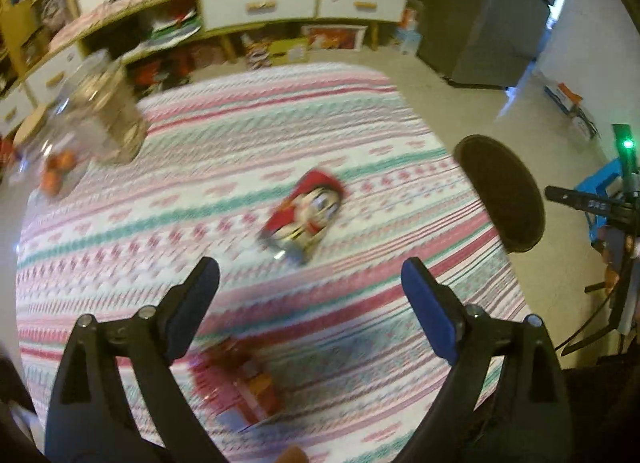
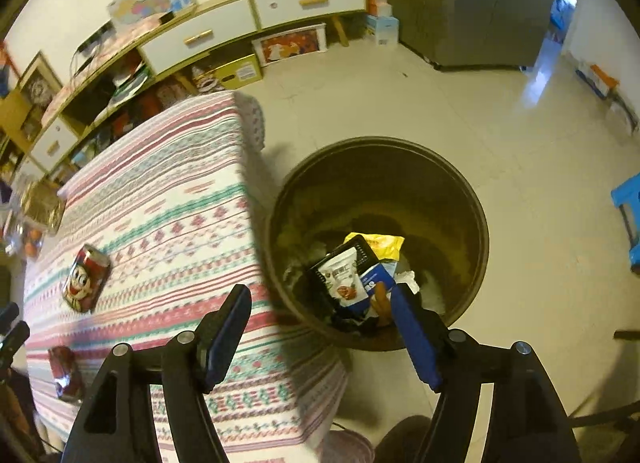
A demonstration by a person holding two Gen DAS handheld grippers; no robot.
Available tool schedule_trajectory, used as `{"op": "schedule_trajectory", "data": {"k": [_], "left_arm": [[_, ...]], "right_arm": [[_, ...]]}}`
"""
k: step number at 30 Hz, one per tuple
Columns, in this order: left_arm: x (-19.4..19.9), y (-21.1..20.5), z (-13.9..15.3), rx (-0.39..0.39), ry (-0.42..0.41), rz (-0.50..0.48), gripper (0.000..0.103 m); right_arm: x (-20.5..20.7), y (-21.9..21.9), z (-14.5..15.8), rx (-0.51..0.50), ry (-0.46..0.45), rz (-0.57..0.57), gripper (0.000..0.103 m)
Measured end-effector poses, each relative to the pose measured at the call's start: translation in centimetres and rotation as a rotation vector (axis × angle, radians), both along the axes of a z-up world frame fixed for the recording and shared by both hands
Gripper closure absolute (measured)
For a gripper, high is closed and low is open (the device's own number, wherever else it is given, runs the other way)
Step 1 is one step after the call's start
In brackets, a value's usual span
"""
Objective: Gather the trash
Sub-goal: 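Move both tools back over the table toward the two cans, then grasp the dark red can with the left tool while the right tool grasps the cartoon-face can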
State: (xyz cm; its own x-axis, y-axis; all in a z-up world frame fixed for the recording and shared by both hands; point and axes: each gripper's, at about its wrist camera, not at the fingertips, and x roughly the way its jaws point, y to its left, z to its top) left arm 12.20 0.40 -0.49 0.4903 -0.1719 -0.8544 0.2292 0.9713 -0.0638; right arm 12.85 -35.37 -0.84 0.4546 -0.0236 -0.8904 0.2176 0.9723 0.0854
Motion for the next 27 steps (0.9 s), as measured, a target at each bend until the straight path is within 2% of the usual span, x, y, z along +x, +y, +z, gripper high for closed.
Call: {"op": "schedule_trajectory", "data": {"k": [6, 8, 16, 19, 23, 25, 27], "left_arm": [[-1.6, 3.7, -2.2, 0.04, 0.072, 0.046, 0.011], [-2.2, 4.9, -3.5, 0.043, 0.124, 0.061, 0.011], [-2.6, 6.8, -7.3, -0.003, 0.267, 0.151, 0.011], [-2.4, 7.0, -7.8, -0.046, 0.278, 0.184, 0.011], [-1.8, 6.9, -8.6, -0.062, 0.287, 0.238, 0.011], [-1.4, 6.6, -9.3, -0.074, 0.31, 0.255, 0.015], [-1.1, 6.1, -10.2, -0.055, 0.33, 0.256, 0.024]], "right_arm": [[-1.2, 4.1, 1.0, 0.044, -0.058, 0.074, 0.022], [-1.6, 5.1, 0.5, 0.059, -0.043, 0.086, 0.021], [-0.8, 9.2, -2.5, 0.036, 0.05, 0.156, 0.021], [-0.3, 10.4, -2.9, 0.036, 0.059, 0.17, 0.021], [0.2, 11.6, -3.0, 0.014, 0.061, 0.189, 0.021], [0.5, 11.9, -3.2, 0.004, 0.064, 0.193, 0.021], [0.8, 12.2, -3.5, -0.004, 0.07, 0.194, 0.021]]}}
